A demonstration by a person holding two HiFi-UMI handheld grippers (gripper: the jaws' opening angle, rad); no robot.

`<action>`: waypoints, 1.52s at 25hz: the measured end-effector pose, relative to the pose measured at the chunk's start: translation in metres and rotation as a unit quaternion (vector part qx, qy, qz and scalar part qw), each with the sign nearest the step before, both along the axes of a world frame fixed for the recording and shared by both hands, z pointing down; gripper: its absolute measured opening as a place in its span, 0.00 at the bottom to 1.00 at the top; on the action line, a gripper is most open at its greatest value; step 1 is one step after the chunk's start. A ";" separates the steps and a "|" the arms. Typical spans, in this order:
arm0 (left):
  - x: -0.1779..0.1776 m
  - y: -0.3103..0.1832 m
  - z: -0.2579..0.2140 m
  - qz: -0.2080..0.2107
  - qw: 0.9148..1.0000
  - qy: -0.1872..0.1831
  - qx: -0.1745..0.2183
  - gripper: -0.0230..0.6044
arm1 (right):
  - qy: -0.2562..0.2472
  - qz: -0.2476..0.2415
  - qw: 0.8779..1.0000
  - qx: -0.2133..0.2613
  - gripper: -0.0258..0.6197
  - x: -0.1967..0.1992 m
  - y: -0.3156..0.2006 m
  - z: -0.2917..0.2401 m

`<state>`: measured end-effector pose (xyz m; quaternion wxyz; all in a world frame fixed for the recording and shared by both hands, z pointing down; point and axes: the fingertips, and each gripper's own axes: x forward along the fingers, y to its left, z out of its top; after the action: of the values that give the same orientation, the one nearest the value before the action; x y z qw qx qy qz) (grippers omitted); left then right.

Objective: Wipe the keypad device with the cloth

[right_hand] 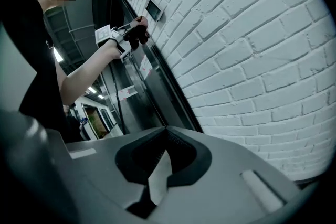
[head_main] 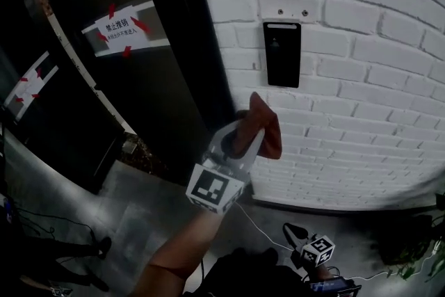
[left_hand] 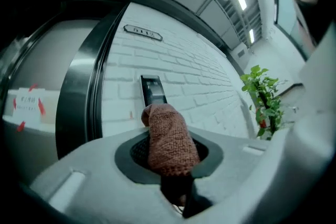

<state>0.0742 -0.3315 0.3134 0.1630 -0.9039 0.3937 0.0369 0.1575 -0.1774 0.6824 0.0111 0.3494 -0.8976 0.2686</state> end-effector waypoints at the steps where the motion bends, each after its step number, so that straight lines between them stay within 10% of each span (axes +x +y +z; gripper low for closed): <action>1: -0.001 0.011 0.033 0.011 0.999 -0.004 -0.044 0.17 | 0.003 -0.006 1.000 0.002 0.04 -0.003 0.000 0.000; 7: -0.028 0.083 0.164 0.082 0.974 0.052 -0.206 0.17 | 0.004 -0.022 1.000 0.002 0.04 -0.026 0.017 0.003; 16: -0.099 0.177 0.244 0.085 0.950 0.074 -0.291 0.17 | 0.028 -0.015 0.999 0.008 0.04 -0.078 0.072 0.000; 38: -0.142 0.377 0.337 0.177 0.917 0.018 -0.357 0.17 | 0.058 0.040 0.997 0.041 0.04 -0.144 0.262 -0.016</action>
<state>-0.0678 0.0451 0.6504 -0.1871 -0.9560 0.2171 -0.0619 0.0133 0.0851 0.6666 0.0381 0.4004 -0.8908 0.2113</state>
